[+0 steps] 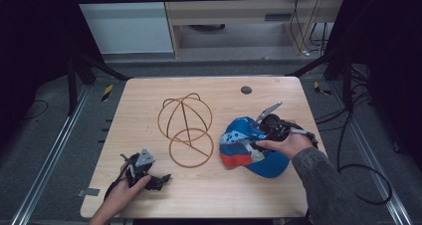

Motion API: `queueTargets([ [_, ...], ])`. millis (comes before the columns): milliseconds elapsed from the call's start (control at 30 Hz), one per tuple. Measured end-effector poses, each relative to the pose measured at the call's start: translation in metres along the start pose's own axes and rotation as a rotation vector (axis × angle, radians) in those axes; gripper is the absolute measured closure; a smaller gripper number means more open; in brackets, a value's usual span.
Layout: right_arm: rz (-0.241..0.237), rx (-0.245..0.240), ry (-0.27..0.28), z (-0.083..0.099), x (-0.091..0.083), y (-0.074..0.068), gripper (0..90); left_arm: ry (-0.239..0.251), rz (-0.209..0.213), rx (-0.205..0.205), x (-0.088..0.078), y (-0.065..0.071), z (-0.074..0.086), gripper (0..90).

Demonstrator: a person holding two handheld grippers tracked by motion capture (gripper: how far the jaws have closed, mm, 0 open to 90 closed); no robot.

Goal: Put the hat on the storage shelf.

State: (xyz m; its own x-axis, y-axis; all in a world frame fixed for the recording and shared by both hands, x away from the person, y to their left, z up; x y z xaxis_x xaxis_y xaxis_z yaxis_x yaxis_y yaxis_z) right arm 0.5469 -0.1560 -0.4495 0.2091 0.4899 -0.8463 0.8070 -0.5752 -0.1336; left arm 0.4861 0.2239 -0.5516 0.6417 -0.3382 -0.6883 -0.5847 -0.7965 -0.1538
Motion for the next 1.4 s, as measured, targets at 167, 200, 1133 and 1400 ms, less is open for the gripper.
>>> queueTargets([
  [167,0.003,0.026,-0.015,-0.001,0.011,0.008,36.8,0.000,0.000,0.000,0.000,0.000,0.000,0.0],
  [200,-0.003,0.027,-0.020,-0.001,0.013,0.009,38.6,0.000,0.000,0.000,0.000,0.000,0.000,0.0],
  [1133,-0.088,0.003,0.002,-0.010,-0.016,0.004,90.0,0.000,-0.001,-0.002,0.000,0.000,0.000,0.0],
  [1400,-0.068,-0.015,0.055,-0.021,-0.046,-0.001,90.0,0.000,-0.003,-0.003,0.000,0.000,0.000,0.0],
])
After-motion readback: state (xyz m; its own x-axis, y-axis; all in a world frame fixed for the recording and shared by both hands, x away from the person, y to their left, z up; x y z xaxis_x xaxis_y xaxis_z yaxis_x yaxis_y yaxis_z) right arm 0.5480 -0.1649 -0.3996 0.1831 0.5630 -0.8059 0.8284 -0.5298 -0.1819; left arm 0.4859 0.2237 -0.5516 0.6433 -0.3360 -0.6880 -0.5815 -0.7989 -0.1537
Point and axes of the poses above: each handheld gripper's, and its own axes: x roughly forward along the jaws, z roughly out of its underside, y roughly to its right, the point moved 6 cm from there along x, roughly forward along the jaws, and after that the axes turned 11 degrees about -z, right-handed, at the moved point
